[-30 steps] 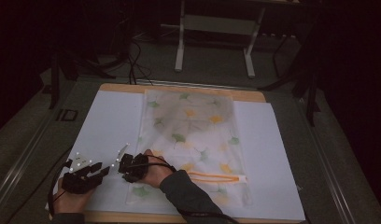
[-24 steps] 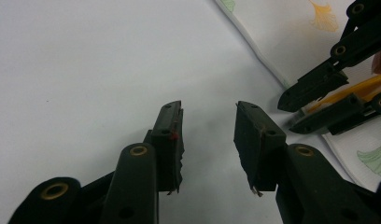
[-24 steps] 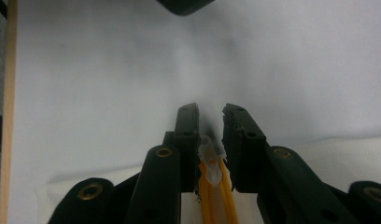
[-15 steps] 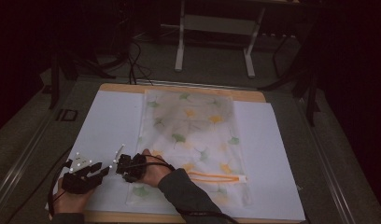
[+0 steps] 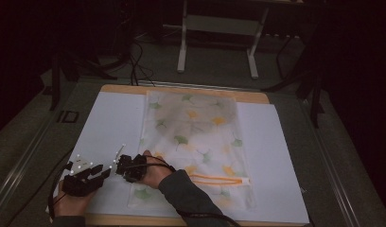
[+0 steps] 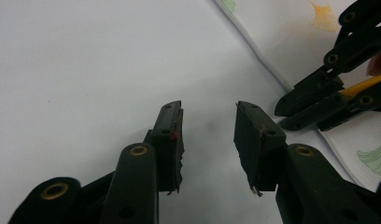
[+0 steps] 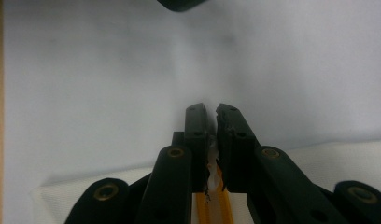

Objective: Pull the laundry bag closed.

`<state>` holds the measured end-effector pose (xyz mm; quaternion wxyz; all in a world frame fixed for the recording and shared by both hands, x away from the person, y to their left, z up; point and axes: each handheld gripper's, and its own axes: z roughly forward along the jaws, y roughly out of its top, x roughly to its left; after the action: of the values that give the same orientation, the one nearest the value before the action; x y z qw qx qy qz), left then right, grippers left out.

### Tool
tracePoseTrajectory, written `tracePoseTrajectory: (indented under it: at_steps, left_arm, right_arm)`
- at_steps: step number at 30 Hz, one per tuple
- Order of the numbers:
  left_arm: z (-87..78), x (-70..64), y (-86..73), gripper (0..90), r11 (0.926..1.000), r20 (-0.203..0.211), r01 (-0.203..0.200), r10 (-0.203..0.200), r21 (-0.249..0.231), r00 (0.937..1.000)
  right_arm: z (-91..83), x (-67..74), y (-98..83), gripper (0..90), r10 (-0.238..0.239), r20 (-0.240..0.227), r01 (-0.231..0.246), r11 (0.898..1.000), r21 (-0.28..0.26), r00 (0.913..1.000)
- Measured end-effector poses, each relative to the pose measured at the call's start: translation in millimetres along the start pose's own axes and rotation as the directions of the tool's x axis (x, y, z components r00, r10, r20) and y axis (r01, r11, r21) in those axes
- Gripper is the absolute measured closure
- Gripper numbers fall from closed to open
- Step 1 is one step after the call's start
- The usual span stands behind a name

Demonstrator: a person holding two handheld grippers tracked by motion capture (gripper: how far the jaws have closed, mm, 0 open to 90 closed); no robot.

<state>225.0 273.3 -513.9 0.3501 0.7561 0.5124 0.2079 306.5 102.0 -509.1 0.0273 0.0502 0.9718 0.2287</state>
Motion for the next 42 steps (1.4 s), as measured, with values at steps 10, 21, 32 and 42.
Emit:
tracePoseTrajectory:
  at_steps: [10, 21, 32, 42]
  left_arm:
    - [0.7, -0.1, -0.2, 62.3, 1.0000, 0.000, 0.002, -0.002, 0.001, 1.0000]
    - [0.8, -0.8, -0.2, 62.3, 1.0000, -0.003, 0.002, -0.002, 0.003, 1.0000]
    - [1.5, -1.0, -0.3, 62.3, 1.0000, -0.005, 0.000, 0.000, 0.006, 1.0000]
    - [0.7, -0.4, -0.2, 62.2, 1.0000, -0.004, 0.000, 0.000, 0.005, 1.0000]
  right_arm:
    - [-14.7, 5.7, 0.6, 83.0, -0.029, 0.009, 0.030, 0.999, -0.044, 0.9995]
    - [-34.5, 6.9, -18.4, 84.2, -0.041, 0.038, 0.044, 0.997, -0.070, 0.9984]
    - [-38.5, 1.3, -37.9, 83.4, -0.023, 0.035, 0.025, 0.998, -0.055, 0.9991]
    - [-31.6, 3.4, -25.5, 71.7, -0.039, 0.005, 0.039, 0.999, -0.005, 0.9992]
